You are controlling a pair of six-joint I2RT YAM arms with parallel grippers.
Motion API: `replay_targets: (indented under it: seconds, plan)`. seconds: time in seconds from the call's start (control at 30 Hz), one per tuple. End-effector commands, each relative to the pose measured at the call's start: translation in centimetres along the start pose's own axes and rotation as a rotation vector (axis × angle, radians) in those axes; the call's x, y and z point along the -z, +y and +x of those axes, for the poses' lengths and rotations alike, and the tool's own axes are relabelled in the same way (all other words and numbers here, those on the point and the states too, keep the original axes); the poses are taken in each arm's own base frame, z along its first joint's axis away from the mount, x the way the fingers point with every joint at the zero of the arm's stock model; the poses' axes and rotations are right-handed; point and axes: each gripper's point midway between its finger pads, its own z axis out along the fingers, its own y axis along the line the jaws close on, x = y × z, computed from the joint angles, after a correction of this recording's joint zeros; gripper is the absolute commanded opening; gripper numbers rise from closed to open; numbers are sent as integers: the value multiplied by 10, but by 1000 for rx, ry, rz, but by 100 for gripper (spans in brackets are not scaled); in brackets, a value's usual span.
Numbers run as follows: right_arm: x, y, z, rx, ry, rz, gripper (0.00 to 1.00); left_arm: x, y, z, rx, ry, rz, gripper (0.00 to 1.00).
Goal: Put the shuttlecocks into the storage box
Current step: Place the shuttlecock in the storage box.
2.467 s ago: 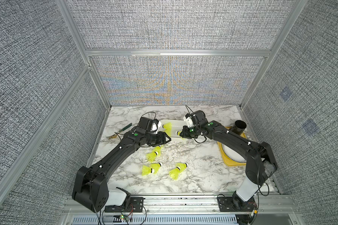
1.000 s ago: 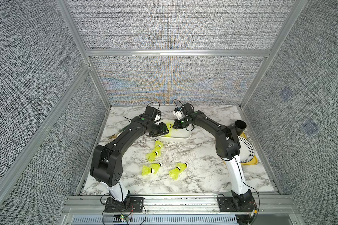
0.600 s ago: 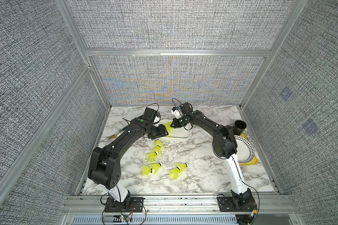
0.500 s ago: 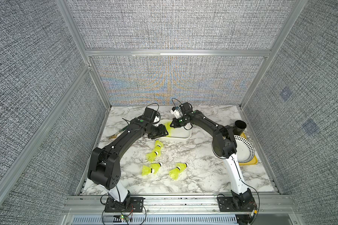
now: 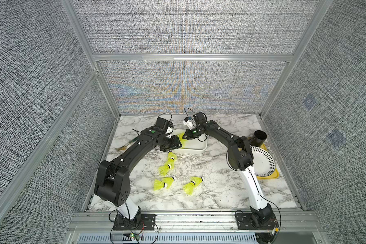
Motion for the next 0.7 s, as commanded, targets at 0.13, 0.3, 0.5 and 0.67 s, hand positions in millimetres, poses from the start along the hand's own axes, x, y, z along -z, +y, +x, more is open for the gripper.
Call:
replay_targets:
  seconds: [0.13,0.3,0.5,0.67]
  plan:
    - [-4,1,-2,9,0,-19,0,4,-2,2,-9,1,11,59]
    - [-2,1,-2,10,0,-12,12,3,-1,4,-7,5,10,59]
    - [21,14,-16,29,-52,1,30,6,-2,7,-9,0,13,59]
    - [34,19,-19,28,-68,13,33,8,-2,8,-9,-5,16,59]
